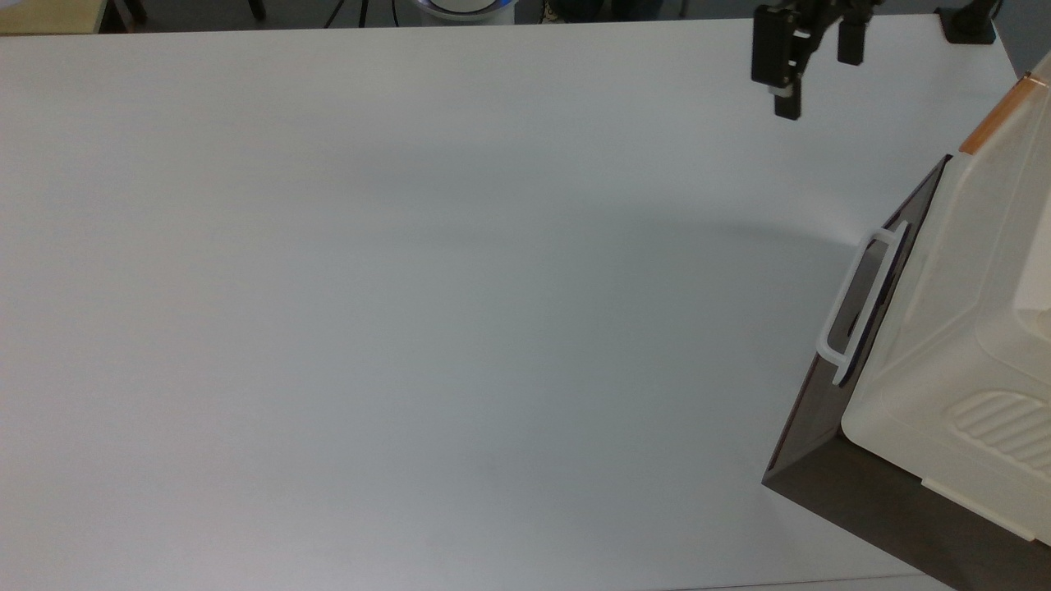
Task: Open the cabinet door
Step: 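Move the gripper toward the cabinet door's orange-edged side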
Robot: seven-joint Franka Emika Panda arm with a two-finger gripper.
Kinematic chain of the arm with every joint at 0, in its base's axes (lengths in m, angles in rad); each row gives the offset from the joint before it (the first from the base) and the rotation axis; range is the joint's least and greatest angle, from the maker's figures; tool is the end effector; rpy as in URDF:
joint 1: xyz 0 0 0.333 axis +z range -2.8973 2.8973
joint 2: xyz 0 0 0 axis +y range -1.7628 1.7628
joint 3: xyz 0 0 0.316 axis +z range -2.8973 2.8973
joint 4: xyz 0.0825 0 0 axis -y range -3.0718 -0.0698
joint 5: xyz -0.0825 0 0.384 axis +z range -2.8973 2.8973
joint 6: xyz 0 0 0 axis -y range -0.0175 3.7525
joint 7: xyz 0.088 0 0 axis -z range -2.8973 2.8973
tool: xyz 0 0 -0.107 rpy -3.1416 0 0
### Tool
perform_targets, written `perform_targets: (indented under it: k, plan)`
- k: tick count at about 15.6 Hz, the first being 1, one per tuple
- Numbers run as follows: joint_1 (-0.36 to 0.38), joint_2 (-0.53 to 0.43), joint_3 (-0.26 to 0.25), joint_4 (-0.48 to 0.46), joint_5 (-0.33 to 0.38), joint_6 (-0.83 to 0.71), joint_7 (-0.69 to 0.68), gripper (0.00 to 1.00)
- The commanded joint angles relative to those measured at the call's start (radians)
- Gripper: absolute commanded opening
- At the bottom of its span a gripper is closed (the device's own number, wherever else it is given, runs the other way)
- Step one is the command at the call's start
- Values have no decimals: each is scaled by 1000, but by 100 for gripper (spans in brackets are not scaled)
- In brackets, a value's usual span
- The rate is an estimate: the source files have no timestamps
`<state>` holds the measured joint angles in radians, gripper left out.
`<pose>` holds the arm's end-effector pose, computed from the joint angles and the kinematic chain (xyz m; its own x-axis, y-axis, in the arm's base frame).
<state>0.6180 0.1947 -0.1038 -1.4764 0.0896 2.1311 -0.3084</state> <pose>0.5680 0.3333 0.6146 0.6131 0.6537 0.4436 0.7039 -0.7069 0.0689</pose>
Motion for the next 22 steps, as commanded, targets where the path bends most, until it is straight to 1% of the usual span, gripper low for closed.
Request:
perform_targets:
  k: [1, 5, 6, 8, 10, 12, 15, 16, 18, 19, 20, 21, 22]
  plan:
    - [37, 78, -17, 79, -13, 66, 31, 100]
    - [58, 91, -17, 80, -11, 99, 28, 100]
    - [62, 98, -14, 94, -10, 99, 31, 100]
    - [84, 114, -13, 107, -11, 99, 32, 100]
    - [92, 118, -11, 108, -10, 99, 31, 100]
    - [121, 138, -10, 116, -11, 99, 35, 100]
    - [135, 163, -8, 162, -8, 101, 93, 100]
    - [150, 178, -10, 177, -10, 101, 104, 100]
    - [166, 198, -11, 189, -11, 104, 110, 93]
    - [166, 206, -10, 202, -11, 118, 120, 88]
    - [166, 209, -11, 206, -13, 137, 136, 80]
    - [166, 218, -11, 215, -13, 144, 141, 65]
    - [166, 224, -11, 231, -13, 145, 150, 55]
